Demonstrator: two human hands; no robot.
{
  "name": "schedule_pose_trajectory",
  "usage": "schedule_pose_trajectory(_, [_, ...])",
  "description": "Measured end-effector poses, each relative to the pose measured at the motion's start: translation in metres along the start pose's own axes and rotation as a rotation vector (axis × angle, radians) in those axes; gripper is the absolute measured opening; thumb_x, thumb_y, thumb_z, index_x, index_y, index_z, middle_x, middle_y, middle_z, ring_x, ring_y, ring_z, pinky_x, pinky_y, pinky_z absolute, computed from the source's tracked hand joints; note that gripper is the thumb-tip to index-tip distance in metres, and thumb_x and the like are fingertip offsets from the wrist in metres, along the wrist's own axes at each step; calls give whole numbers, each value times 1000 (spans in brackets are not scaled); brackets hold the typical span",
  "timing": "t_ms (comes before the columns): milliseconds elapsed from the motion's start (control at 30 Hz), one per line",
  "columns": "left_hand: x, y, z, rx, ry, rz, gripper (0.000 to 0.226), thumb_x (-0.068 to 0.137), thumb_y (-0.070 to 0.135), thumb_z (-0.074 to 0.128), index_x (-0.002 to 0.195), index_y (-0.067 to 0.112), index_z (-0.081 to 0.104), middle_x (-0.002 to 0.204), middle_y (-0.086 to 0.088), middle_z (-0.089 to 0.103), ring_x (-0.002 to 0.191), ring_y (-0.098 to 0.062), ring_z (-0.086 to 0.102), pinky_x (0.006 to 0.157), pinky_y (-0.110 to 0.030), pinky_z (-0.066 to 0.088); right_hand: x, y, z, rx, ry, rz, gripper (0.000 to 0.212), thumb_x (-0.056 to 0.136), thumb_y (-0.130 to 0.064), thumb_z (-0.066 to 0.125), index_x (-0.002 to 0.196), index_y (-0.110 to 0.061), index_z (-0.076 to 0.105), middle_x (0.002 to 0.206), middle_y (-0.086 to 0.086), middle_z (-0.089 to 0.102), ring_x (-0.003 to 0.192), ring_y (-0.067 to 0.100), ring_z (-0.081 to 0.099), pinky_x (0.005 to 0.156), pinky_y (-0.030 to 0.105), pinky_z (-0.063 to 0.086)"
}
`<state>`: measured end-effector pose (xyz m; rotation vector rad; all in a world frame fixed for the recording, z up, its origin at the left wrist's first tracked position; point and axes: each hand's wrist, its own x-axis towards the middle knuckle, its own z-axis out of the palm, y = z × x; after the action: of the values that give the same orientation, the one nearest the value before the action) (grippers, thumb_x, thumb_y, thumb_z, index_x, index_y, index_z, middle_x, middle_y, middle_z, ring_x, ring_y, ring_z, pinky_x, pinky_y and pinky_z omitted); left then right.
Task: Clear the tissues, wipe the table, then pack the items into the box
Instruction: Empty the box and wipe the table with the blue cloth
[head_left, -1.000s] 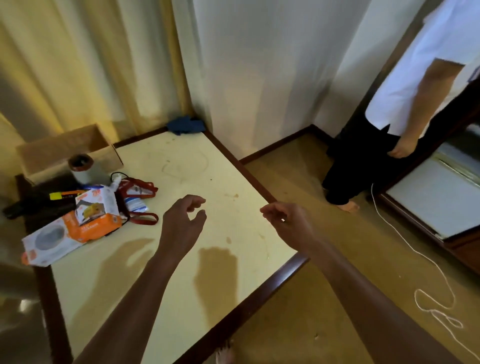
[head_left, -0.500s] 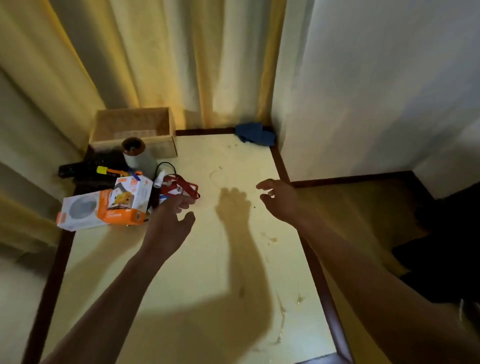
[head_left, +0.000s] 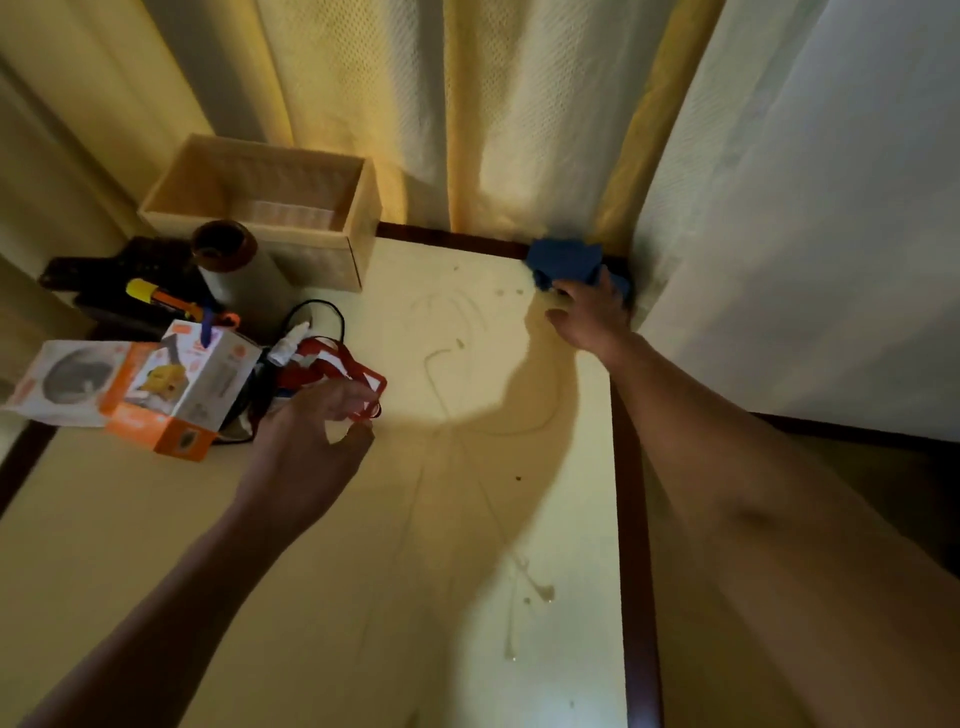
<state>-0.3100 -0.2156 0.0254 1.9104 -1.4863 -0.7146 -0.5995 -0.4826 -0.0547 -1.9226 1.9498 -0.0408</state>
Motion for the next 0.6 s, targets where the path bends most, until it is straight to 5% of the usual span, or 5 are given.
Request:
schedule_pose_trajectory(200, [7, 2, 6, 7, 15, -13, 28, 94, 15, 68, 120, 23, 71, 112, 16, 68, 97, 14, 55, 80, -14, 41, 25, 2, 3, -117, -76, -30, 57, 109, -43, 35, 162, -28, 21, 167, 13, 20, 150, 40, 25, 118, 56, 31])
schedule_pose_trajectory(367, [-1, 16, 2, -15, 16, -4, 24, 93, 13, 69, 111, 29, 70, 101, 24, 66, 94, 14, 59, 83, -17, 47, -10, 3, -29, 44, 75, -82, 45, 110, -28, 38, 153, -17, 43, 151, 17, 47, 135, 39, 47, 107, 47, 42])
schedule_pose_trajectory(467, [-7, 33, -7, -55, 9, 15, 20, 93, 16, 70, 108, 29, 72, 101, 15, 72, 97, 0, 66, 86, -32, 54, -57, -2, -60, 224, 201, -135, 35, 108, -30, 47, 133, -15, 64, 132, 10, 66, 121, 29, 61, 97, 35, 46])
schedule_pose_trajectory(600, [-16, 64, -20, -99, -27, 35, 20, 93, 16, 69, 108, 29, 71, 105, 11, 72, 99, -8, 66, 81, -28, 52, -136, -18, -100, 308, 340, -263, 23, 103, -29, 57, 112, -19, 76, 110, -2, 76, 99, 12, 68, 82, 19, 45])
